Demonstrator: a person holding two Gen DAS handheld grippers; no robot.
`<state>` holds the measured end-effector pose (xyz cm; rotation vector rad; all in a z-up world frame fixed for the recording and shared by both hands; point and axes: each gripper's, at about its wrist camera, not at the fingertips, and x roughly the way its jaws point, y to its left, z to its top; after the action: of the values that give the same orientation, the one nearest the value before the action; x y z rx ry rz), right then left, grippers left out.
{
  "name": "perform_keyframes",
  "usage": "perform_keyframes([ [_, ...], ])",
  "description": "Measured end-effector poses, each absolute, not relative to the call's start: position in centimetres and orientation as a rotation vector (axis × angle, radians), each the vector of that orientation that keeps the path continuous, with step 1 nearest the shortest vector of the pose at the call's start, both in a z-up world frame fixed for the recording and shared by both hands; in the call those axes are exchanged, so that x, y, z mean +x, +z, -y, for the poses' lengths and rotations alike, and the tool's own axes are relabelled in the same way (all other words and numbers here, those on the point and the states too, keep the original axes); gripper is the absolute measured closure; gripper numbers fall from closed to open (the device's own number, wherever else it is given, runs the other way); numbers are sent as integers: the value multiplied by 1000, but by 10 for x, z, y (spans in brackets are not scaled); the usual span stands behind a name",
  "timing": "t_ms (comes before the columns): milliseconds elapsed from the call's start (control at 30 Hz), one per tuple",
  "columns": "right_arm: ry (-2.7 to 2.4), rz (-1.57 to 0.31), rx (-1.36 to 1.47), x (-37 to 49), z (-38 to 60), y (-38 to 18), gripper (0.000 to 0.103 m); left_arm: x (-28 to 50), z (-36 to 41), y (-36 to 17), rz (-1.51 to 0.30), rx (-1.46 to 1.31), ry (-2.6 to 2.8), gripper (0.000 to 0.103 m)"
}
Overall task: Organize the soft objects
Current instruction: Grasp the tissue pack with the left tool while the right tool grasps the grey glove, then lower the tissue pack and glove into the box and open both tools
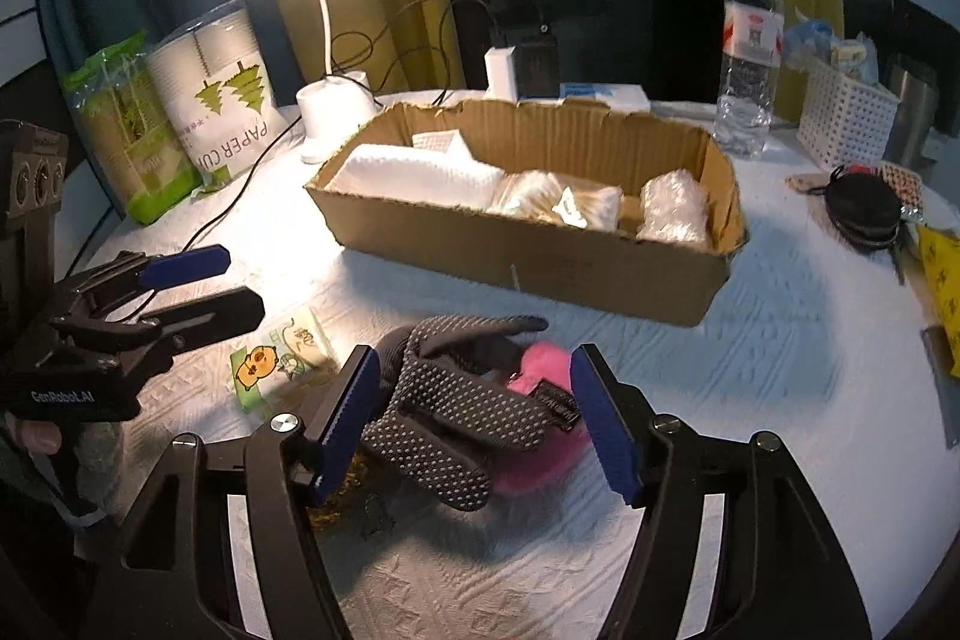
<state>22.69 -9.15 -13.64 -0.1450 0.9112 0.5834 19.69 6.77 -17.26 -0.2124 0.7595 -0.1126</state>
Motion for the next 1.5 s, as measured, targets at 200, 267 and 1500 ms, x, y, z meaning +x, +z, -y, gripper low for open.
perform_keyframes([
  [200,634,-934,-199,223,68,-148,34,199,-70,-189,-812,-209,-110,20],
  [267,648,-949,-210,225,60,-153,34,200,-70,-193,-826,-206,-104,20],
  [1500,648,-803,-60,230,123,-101,75,213,-34,-172,-846,-123,-149,56],
])
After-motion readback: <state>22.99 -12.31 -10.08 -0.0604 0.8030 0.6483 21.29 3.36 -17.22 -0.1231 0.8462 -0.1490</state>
